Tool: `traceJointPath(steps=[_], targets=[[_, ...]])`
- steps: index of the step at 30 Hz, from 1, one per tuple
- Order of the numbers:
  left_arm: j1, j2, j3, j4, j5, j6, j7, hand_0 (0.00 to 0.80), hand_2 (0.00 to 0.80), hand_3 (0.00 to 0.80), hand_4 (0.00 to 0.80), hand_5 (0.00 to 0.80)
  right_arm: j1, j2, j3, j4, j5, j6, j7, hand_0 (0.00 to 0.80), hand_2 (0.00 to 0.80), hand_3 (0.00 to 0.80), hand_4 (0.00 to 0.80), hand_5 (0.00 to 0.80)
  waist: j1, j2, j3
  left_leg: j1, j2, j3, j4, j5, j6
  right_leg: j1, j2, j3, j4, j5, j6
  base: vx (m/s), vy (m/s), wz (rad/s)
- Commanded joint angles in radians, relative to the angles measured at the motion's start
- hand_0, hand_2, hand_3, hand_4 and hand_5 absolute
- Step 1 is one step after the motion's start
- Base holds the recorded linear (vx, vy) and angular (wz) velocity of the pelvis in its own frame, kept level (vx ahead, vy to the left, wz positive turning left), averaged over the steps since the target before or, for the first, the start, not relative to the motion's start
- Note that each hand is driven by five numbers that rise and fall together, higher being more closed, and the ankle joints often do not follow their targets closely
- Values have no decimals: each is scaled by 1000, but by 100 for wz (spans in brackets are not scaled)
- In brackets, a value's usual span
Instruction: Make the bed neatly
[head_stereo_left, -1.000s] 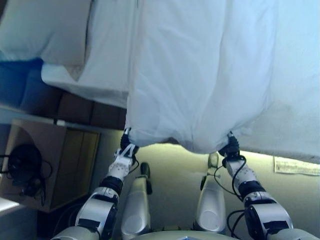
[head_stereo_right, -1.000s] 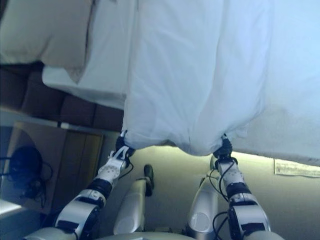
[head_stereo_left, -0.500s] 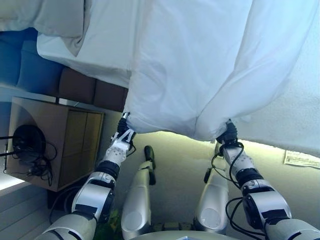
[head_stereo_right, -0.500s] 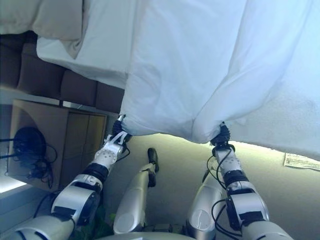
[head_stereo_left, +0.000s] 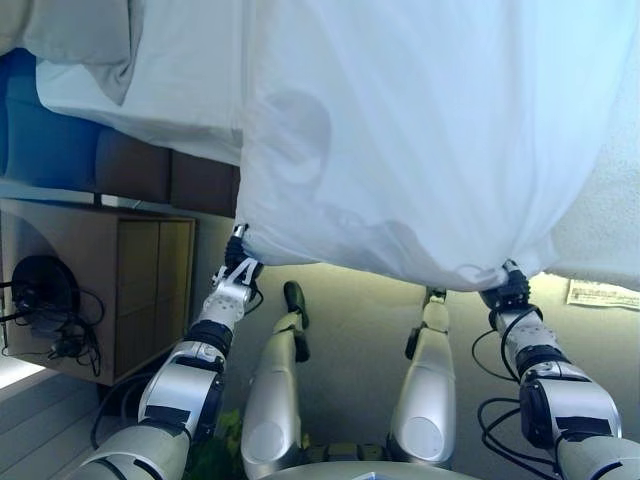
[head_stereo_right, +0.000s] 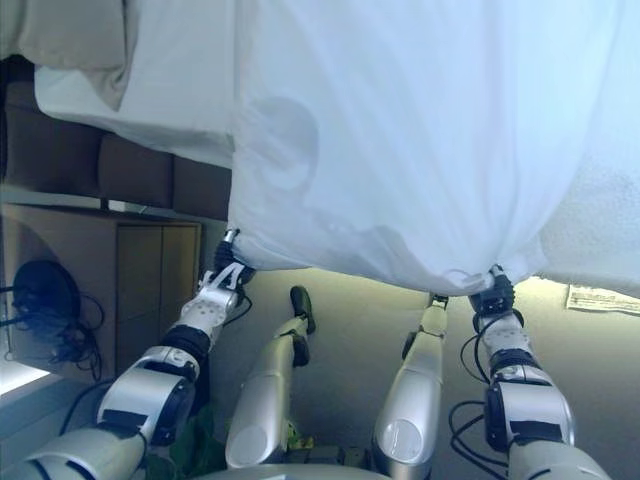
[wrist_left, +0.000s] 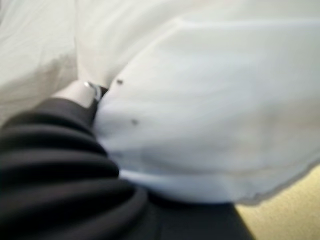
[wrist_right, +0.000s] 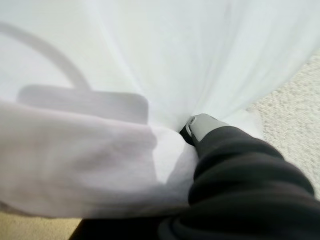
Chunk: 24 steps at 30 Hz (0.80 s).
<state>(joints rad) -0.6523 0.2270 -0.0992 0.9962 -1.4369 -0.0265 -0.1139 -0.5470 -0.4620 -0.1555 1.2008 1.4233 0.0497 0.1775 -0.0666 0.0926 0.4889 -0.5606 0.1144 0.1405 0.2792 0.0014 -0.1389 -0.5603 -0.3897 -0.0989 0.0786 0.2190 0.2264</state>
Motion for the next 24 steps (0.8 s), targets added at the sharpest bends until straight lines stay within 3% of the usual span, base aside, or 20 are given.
traceJointPath(steps=[1, 2, 3, 6, 7, 8, 9, 11, 13, 15, 16, 17, 18, 19, 20, 24], targets=[[-51, 112, 79, -13, -36, -65, 12, 800, 800, 800, 800, 800, 108, -32, -11, 64, -17, 39, -29, 558, 558, 558, 558, 558, -19, 13, 31, -126, 39, -10, -76, 206, -33, -31, -55, 46, 66, -14, 34, -51, -3, 1], [-55, 118, 79, -18, -37, -67, 14, 800, 800, 800, 800, 800, 107, -29, -9, 58, -10, 40, -32, 715, 715, 715, 715, 715, -17, 9, 31, -135, 40, -11, -75, 208, -33, -37, -54, 45, 64, -12, 34, -46, -2, 4], [-59, 123, 78, -23, -37, -69, 17, 800, 800, 800, 800, 800, 103, -28, -8, 53, -4, 41, -38, 800, 800, 800, 800, 800, -16, 4, 31, -143, 41, -12, -73, 208, -33, -41, -53, 44, 60, -10, 34, -38, 6, -1], [-69, 132, 76, -29, -41, -73, 19, 800, 800, 800, 800, 800, 99, -25, -11, 53, -4, 42, -70, 800, 800, 800, 800, 800, -15, -7, 31, -169, 46, -16, -62, 207, -33, -62, -51, 46, 55, -4, 32, 0, 0, 0], [-72, 134, 75, -29, -40, -73, 20, 800, 800, 800, 800, 800, 97, -27, -13, 56, -6, 44, -74, 574, 574, 574, 574, 574, -14, -8, 31, -176, 48, -17, -60, 206, -33, -67, -51, 46, 54, -3, 32, 0, 0, 0], [-73, 135, 75, -29, -36, -71, 23, 800, 800, 800, 800, 800, 99, -29, -18, 61, -11, 43, -83, 75, 75, 75, 75, 75, -14, -10, 31, -181, 49, -17, -59, 206, -32, -71, -51, 46, 52, -2, 32, 0, 0, 0], [-66, 134, 73, -36, -28, -69, 31, 800, 800, 800, 800, 800, 105, -32, -28, 68, -16, 47, -86, 0, 0, 0, 0, 0, -13, -13, 31, -189, 51, -18, -56, 204, -32, -77, -52, 43, 47, -1, 33, -16, 7, -5], [-50, 127, 71, -37, -8, -67, 57, 800, 800, 800, 800, 800, 113, -30, -34, 71, -22, 48, -75, 0, 0, 0, 0, 0, -11, -15, 31, -195, 46, -24, -46, 196, -28, -84, -52, 41, 47, 3, 31, 7, 3, -2], [-42, 125, 73, -17, 19, -65, 91, 505, 505, 505, 505, 505, 122, -19, -28, 70, -29, 41, -75, 0, 0, 0, 0, 0, -12, -17, 31, -193, 43, -30, -26, 176, -27, -83, -52, 38, 56, -6, 29, -4, 5, -2], [-46, 131, 78, 14, 39, -63, 102, 546, 546, 546, 546, 546, 118, -14, -19, 68, -39, 42, -79, 0, 0, 0, 0, 0, -12, -20, 31, -195, 42, -32, -18, 174, -25, -83, -53, 39, 58, -4, 27, -20, 14, -6], [-51, 136, 86, 39, 48, -58, 103, 640, 640, 640, 640, 640, 110, -11, -10, 62, -58, 43, -85, 0, 0, 0, 0, 0, -14, -22, 31, -201, 43, -31, -17, 183, -23, -89, -54, 40, 55, 6, 26, -4, 25, -6], [-53, 141, 94, 59, 54, -52, 96, 627, 627, 627, 627, 627, 103, -8, -1, 56, -88, 41, -90, 0, 0, 0, 0, 0, -15, -23, 31, -199, 46, -29, -14, 181, -25, -87, -53, 39, 54, 4, 26, -34, 46, -4], [-57, 144, 101, 79, 60, -46, 84, 518, 518, 518, 518, 518, 95, -3, 11, 45, -122, 39, -93, 0, 0, 0, 0, 0, -16, -24, 31, -198, 47, -26, -16, 185, -24, -88, -52, 40, 52, 6, 24, -5, 51, -3], [-56, 144, 104, 102, 67, -42, 67, 182, 182, 182, 182, 182, 91, 10, 27, 33, -144, 33, -97, 0, 0, 0, 0, 0, -18, -24, 31, -193, 49, -22, -18, 183, -24, -85, -51, 39, 52, 3, 22, -12, 56, -3], [-56, 143, 105, 115, 69, -35, 59, 0, 0, 0, 0, 0, 88, 21, 38, 26, -154, 29, -99, 0, 0, 0, 0, 0, -19, -23, 31, -191, 49, -19, -23, 186, -23, -85, -49, 39, 52, 4, 20, -4, 47, -4], [-27, 112, 97, 135, 82, -41, 64, 0, 0, 0, 0, 0, 94, 88, 77, 14, -172, -10, -124, 0, 0, 0, 0, 0, -13, -20, 31, -187, 45, -20, -29, 186, -18, -87, -48, 33, 58, -1, 17, -20, 6, -5]])
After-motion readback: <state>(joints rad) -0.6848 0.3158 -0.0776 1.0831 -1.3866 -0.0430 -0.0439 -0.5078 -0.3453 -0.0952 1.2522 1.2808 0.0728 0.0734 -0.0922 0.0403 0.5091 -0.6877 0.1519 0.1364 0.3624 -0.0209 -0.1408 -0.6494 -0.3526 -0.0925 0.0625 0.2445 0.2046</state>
